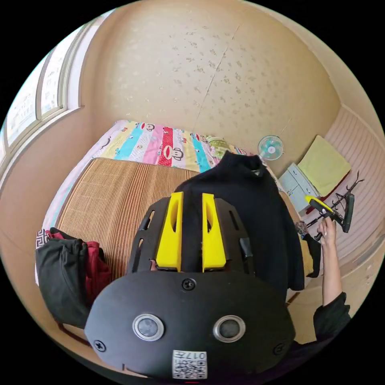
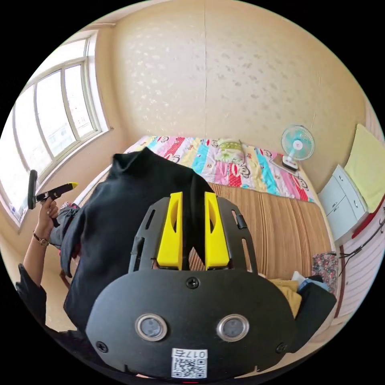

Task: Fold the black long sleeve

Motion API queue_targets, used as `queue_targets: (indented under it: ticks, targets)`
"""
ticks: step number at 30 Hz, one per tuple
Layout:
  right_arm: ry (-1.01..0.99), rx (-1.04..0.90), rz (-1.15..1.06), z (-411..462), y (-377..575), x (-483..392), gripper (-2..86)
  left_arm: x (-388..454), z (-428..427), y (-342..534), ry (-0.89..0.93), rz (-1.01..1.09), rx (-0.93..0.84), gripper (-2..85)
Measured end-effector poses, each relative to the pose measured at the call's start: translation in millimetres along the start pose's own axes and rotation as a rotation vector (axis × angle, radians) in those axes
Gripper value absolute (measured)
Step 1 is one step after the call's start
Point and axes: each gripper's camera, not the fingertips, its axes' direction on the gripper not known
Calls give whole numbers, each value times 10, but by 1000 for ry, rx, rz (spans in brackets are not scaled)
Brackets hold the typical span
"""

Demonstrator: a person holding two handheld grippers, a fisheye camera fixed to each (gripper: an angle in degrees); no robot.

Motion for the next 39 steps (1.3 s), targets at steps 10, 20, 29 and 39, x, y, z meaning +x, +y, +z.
queue_targets:
  ticks: [10,20,29,39]
  targets:
    - [10,-458,-44,2377,2440,-321,84,126,2257,2151,-157,152,-337,81]
    - [104,-245,-64,1865,3001,-126,52,113,2011,2373,-272,258,-163,64]
    - [-243,-235,127,1580,3122,794,46,-354,1811,2110,-171,192,-177,57]
    - [-229,-231,117,1270,3171,908,33,-734,1563,1822,-104,151,-190,53]
